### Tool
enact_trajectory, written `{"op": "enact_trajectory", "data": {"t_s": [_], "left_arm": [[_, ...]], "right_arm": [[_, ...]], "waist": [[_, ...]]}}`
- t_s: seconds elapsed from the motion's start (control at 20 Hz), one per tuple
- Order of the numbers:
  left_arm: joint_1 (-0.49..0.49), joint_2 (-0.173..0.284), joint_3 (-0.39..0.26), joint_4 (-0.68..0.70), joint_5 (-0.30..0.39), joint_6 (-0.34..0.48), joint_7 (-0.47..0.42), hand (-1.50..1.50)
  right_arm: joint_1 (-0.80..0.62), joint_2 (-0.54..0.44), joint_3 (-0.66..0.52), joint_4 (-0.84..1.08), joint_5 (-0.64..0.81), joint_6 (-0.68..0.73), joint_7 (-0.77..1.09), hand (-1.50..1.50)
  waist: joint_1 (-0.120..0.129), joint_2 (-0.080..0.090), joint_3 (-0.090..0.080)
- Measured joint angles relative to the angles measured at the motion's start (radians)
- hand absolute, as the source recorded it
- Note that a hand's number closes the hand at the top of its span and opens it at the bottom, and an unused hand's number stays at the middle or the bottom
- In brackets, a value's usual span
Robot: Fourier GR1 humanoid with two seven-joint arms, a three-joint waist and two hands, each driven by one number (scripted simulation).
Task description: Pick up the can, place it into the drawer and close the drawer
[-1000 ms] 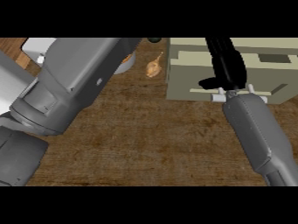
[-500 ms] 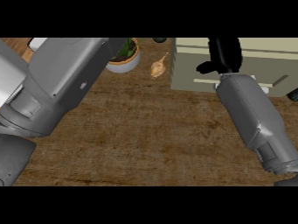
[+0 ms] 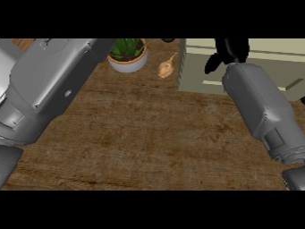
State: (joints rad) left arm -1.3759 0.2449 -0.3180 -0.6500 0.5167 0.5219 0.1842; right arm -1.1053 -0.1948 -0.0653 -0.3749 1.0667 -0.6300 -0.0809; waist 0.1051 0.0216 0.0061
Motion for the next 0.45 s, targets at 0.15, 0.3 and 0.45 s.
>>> {"op": "enact_trajectory", "data": {"t_s": [0.15, 0.3, 0.45], "left_arm": [[0.022, 0.025, -0.001, -0.042, 0.001, -0.009, 0.023, -1.5], [0.062, 0.032, -0.008, -0.084, 0.0, -0.012, 0.028, -1.5], [0.094, 0.057, -0.009, -0.126, -0.001, -0.022, 0.035, -1.5]], "right_arm": [[-0.021, -0.002, -0.017, 0.026, -0.015, 0.01, -0.029, -1.5], [-0.033, -0.001, -0.041, 0.037, -0.041, 0.021, -0.08, -1.5], [-0.037, -0.003, -0.068, 0.047, -0.068, 0.025, -0.133, -1.5]], "waist": [[0.002, 0.004, 0.002], [0.003, 0.008, 0.005], [0.001, 0.01, 0.005]]}}
